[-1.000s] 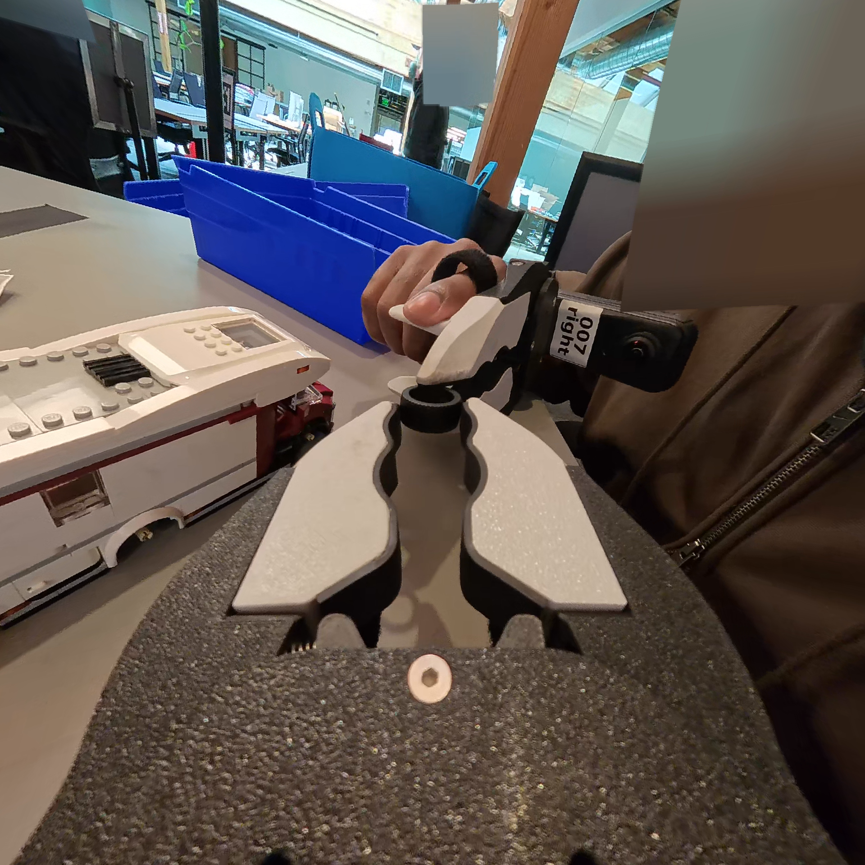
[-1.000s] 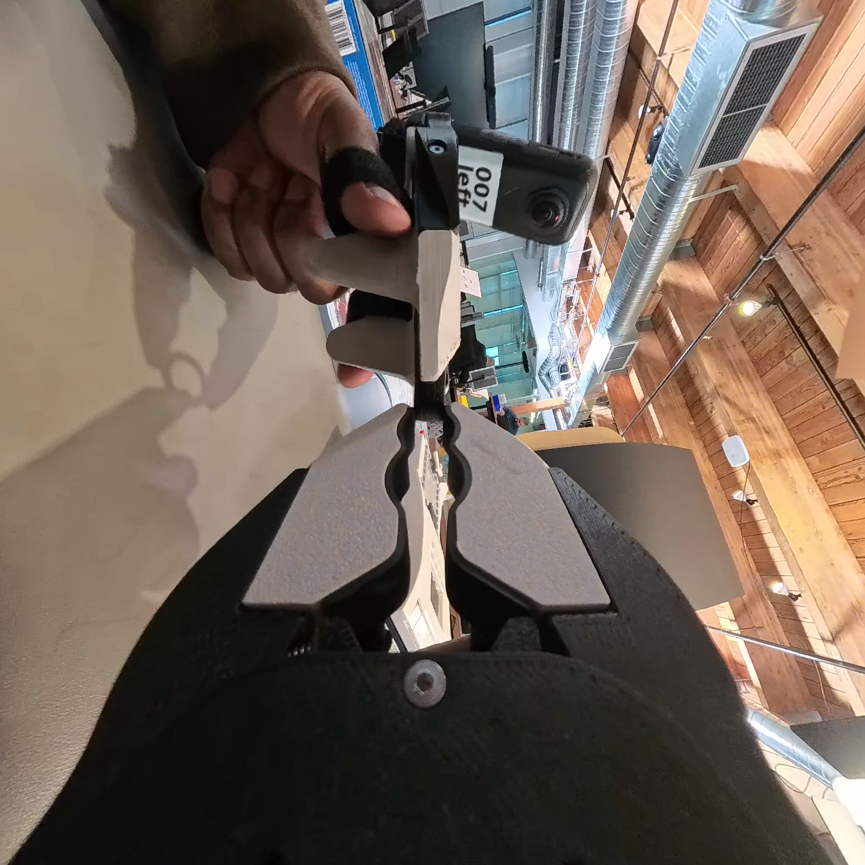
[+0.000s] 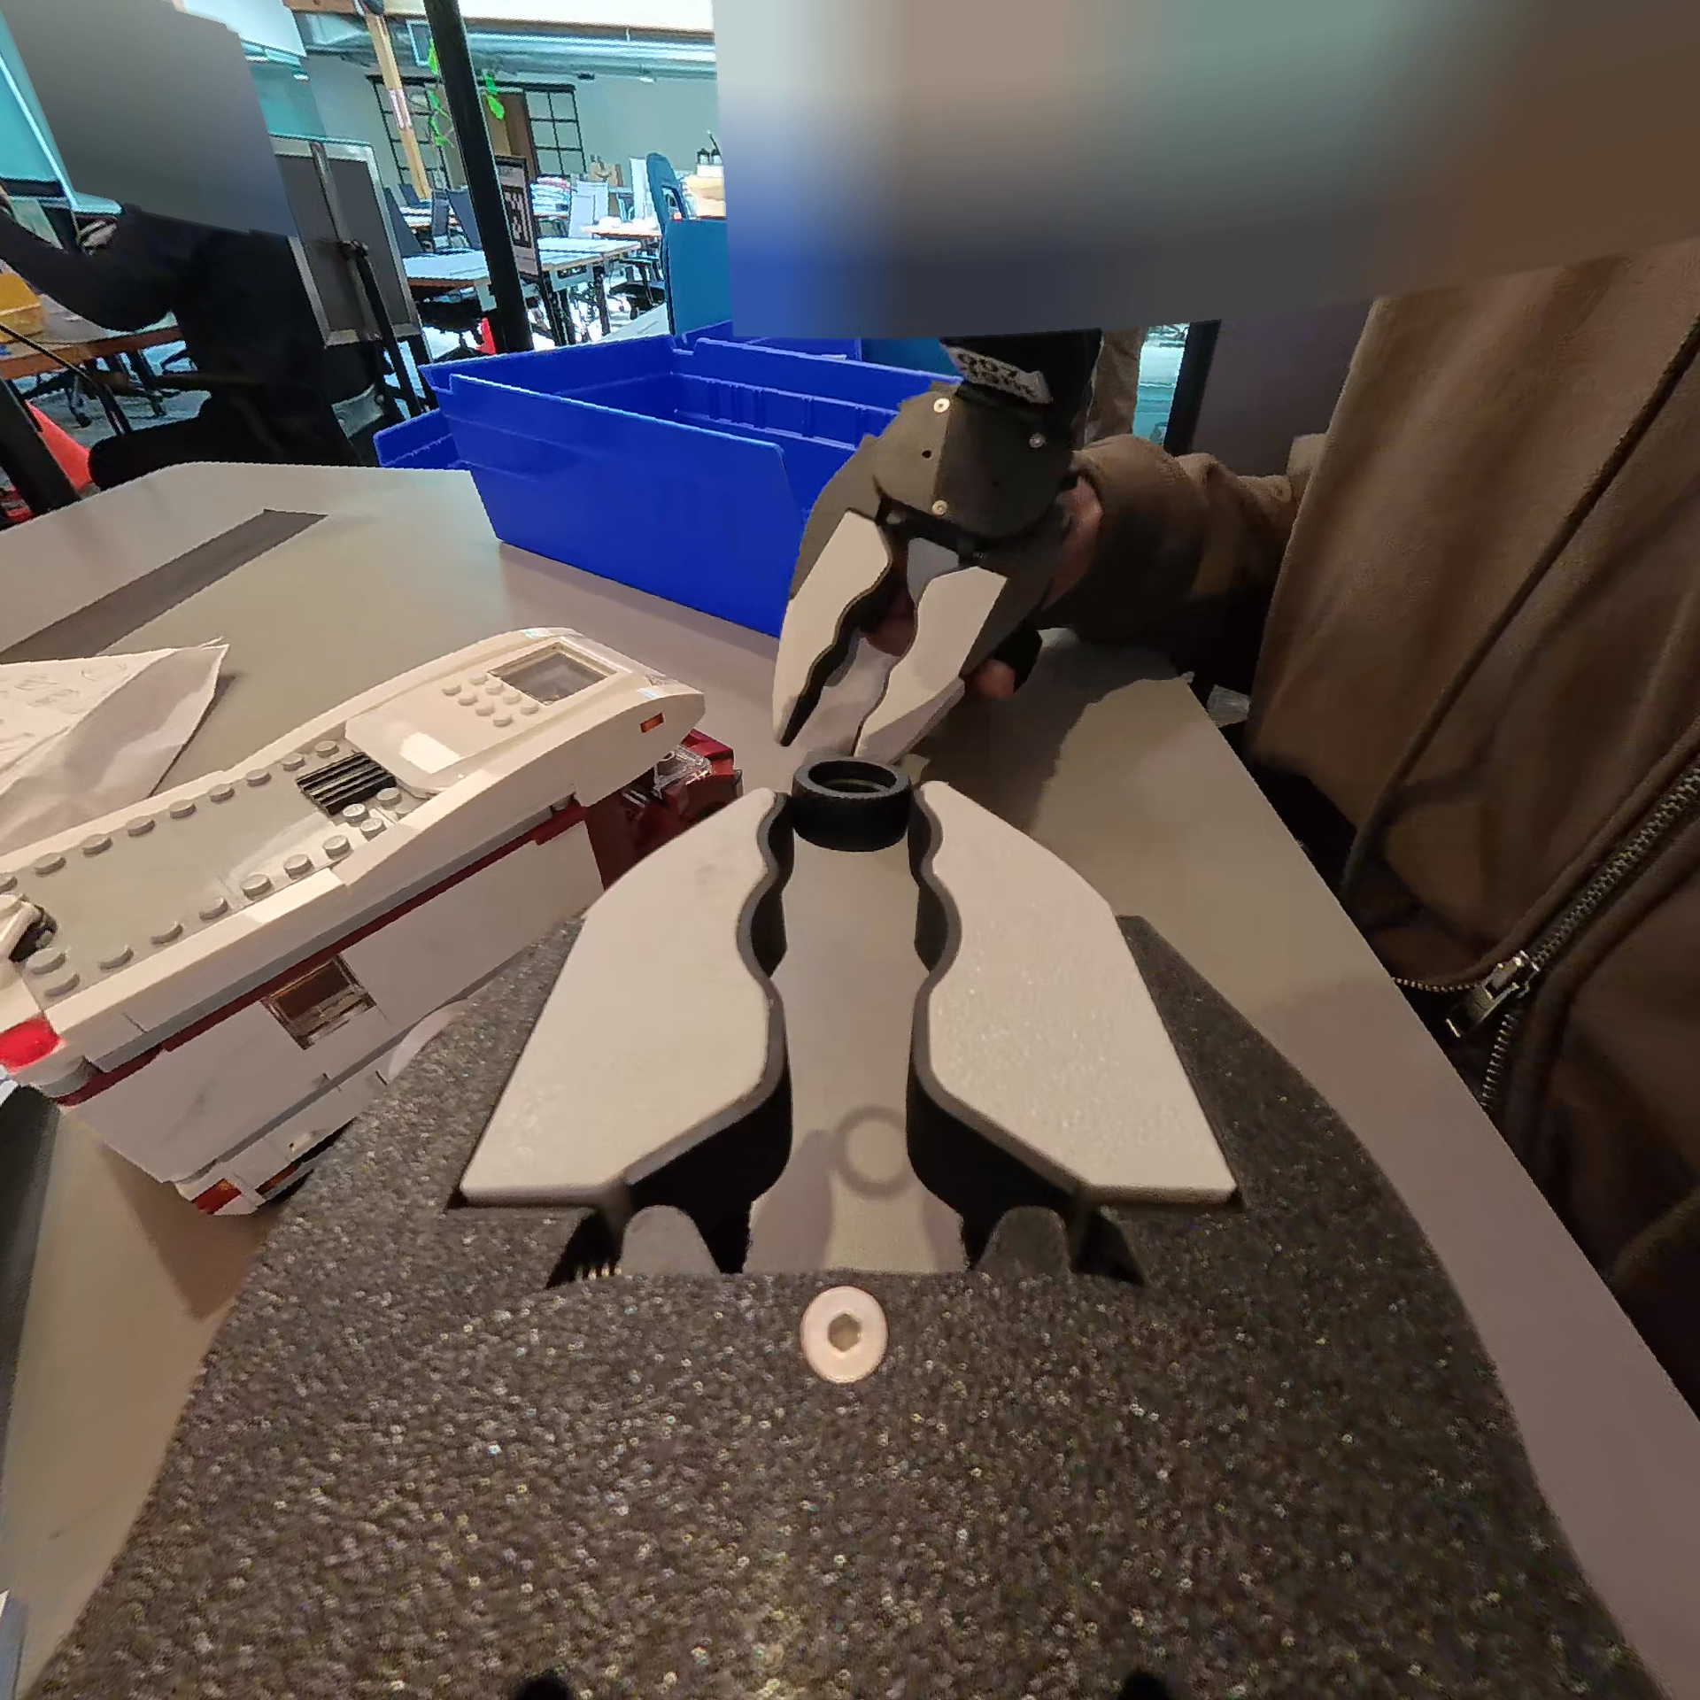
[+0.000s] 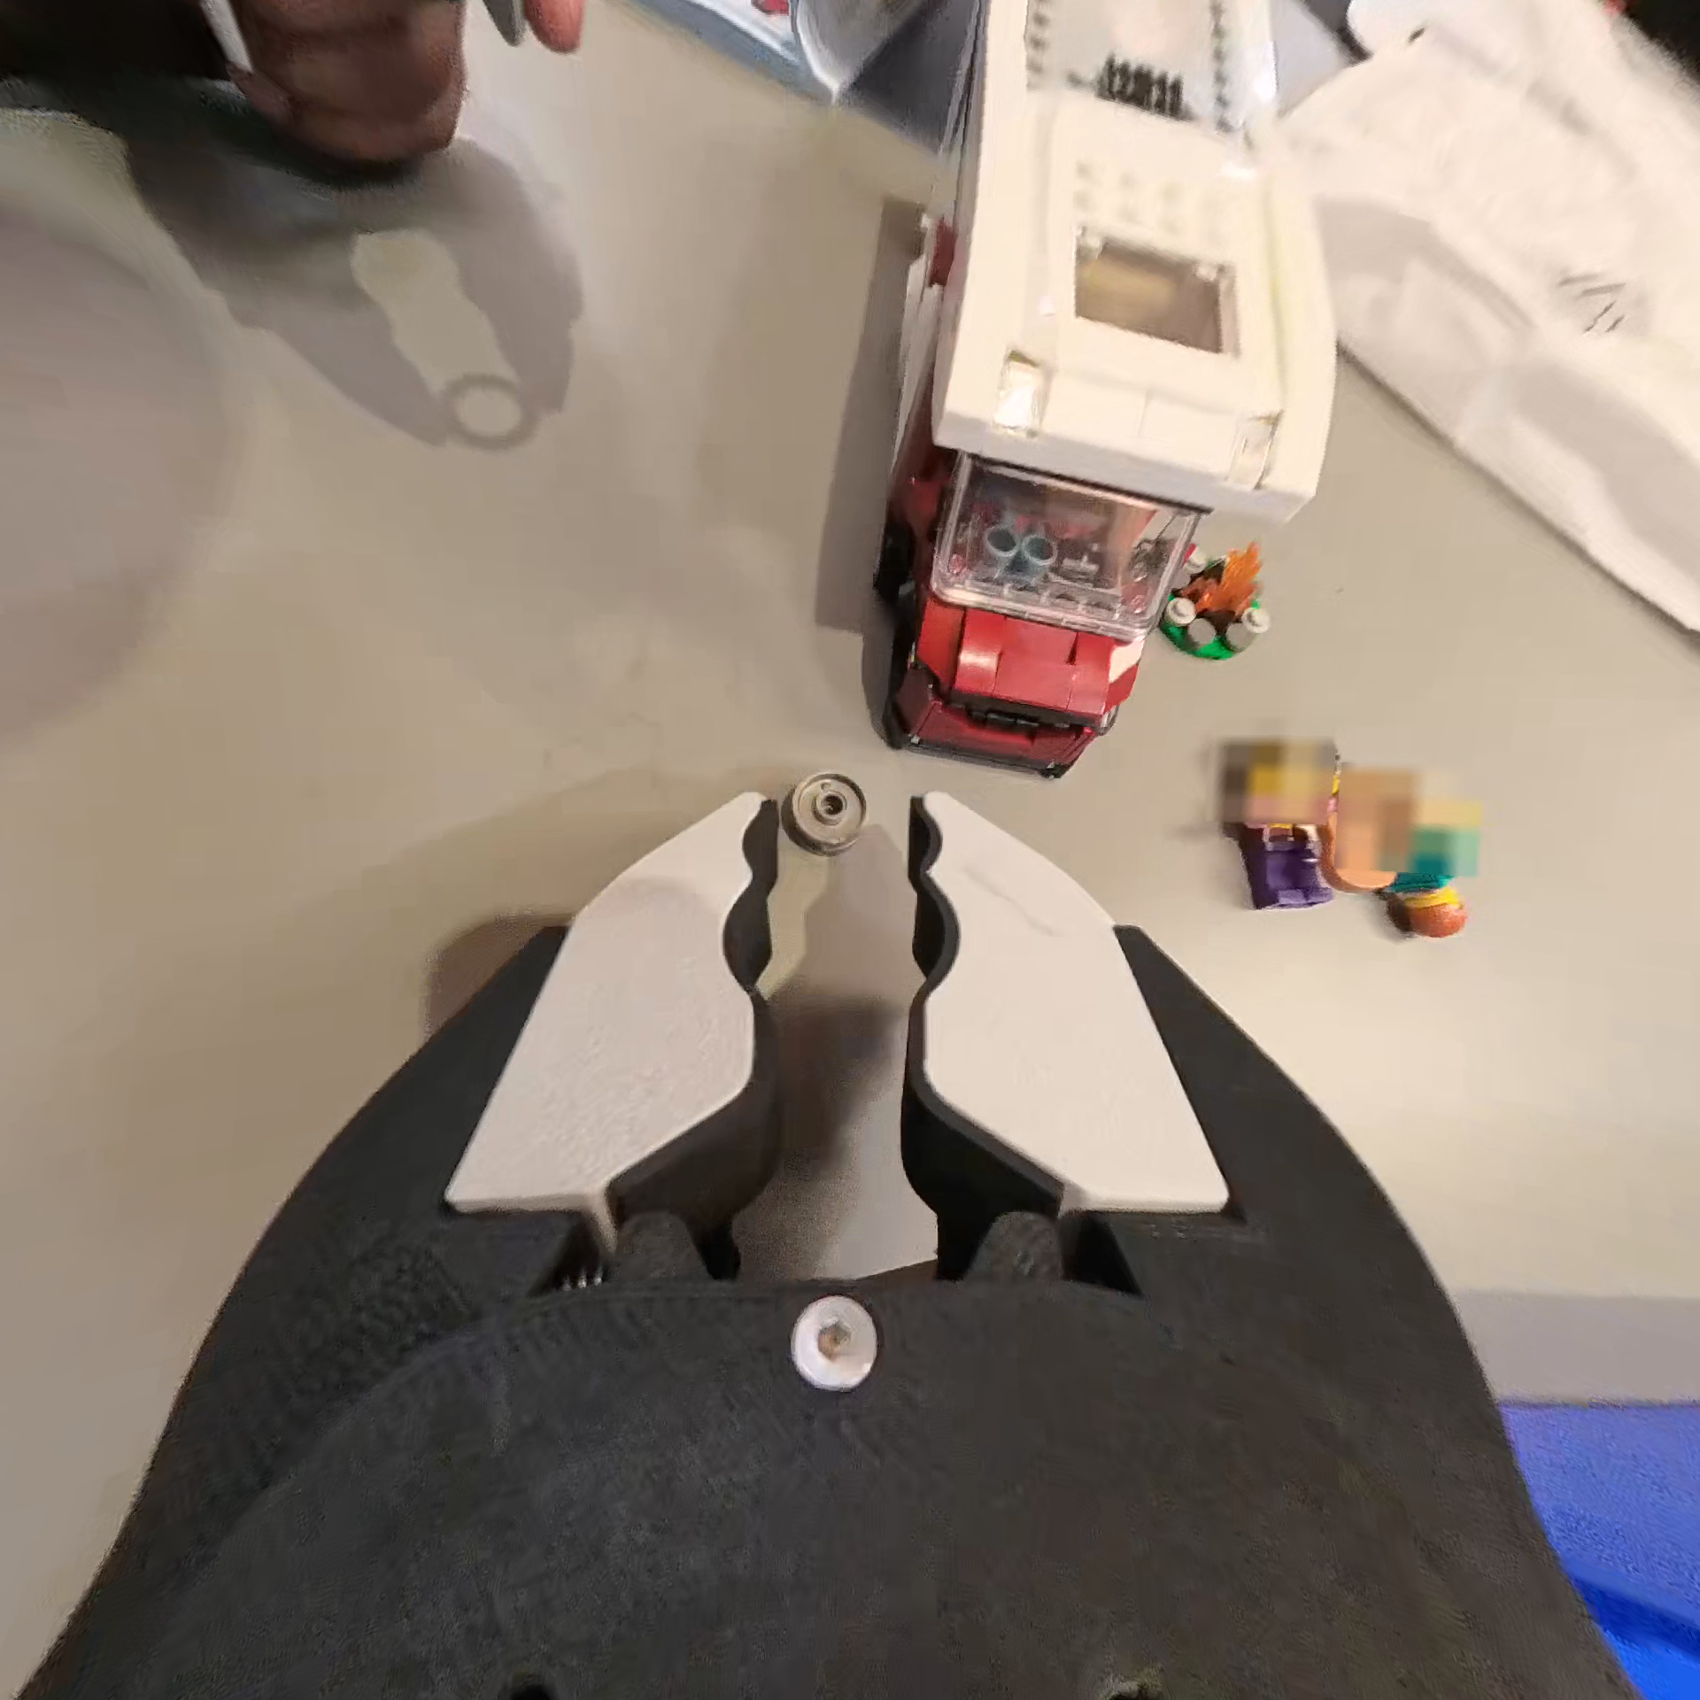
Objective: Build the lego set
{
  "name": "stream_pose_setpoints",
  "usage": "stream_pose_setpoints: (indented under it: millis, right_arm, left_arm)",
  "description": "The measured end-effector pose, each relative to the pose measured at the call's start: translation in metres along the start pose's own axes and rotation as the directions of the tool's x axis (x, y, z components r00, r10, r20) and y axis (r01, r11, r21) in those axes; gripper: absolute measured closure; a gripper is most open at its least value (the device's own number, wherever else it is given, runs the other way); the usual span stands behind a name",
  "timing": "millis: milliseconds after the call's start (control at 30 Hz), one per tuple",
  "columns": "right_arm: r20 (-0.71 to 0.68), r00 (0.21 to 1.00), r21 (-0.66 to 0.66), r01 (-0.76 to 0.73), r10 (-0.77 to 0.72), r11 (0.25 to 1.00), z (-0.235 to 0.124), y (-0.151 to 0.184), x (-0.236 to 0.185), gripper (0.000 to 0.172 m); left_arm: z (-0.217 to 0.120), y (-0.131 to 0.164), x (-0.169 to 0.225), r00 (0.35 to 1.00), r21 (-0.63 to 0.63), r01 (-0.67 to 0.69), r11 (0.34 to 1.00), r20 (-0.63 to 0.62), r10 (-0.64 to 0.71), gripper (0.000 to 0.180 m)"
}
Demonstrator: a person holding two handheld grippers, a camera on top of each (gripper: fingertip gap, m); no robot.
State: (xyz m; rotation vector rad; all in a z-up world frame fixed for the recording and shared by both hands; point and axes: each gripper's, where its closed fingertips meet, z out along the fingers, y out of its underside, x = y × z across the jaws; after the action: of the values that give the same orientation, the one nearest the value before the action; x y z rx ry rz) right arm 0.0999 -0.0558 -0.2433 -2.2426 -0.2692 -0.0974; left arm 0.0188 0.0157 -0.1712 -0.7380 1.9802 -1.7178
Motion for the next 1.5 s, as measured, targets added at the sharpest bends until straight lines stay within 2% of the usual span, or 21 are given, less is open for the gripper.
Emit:
stream_pose_setpoints:
  millis: [167,200,367,467,667,800,967,1500]
  right_arm:
    - [0.038,0.999,-0.101,0.002,0.002,0.995,0.017,0.010,-0.004,0.145]
    - [0.028,1.000,-0.098,0.009,-0.006,0.995,0.019,0.009,-0.004,0.153]
    - [0.022,0.998,-0.083,0.056,-0.055,0.995,0.019,0.003,-0.007,0.153]
    - [0.050,0.993,0.030,0.101,-0.102,0.994,0.010,-0.028,-0.017,0.154]
    - [0.140,0.949,0.322,0.225,-0.281,0.920,-0.017,-0.129,-0.050,0.154]
    - [0.216,0.910,0.340,0.269,-0.353,0.901,-0.018,-0.160,-0.068,0.154]
    - [0.231,0.897,0.273,0.312,-0.376,0.910,-0.004,-0.157,-0.070,0.154]
    - [0.335,0.901,0.294,0.179,-0.277,0.939,0.000,-0.150,-0.066,0.152]
  left_arm:
    - [0.000,0.000,0.000,1.000,0.000,0.004,1.000,-0.006,-0.004,0.156]
    - [0.000,0.000,0.000,1.000,0.002,0.004,1.000,-0.006,-0.004,0.156]
    - [-0.001,-0.001,0.001,1.000,0.011,-0.001,1.000,-0.005,0.001,0.156]
    - [-0.001,-0.002,0.001,1.000,0.017,-0.006,1.000,-0.001,0.006,0.156]
    - [-0.002,-0.011,0.009,0.999,0.085,-0.027,0.996,-0.021,0.028,0.156]
    - [-0.004,-0.016,0.014,0.998,0.131,-0.044,0.990,-0.033,0.048,0.156]
    - [-0.008,-0.022,0.013,0.998,0.164,-0.044,0.985,-0.029,0.049,0.156]
    - [-0.007,-0.020,0.012,0.998,0.160,-0.025,0.987,-0.047,0.033,0.156]
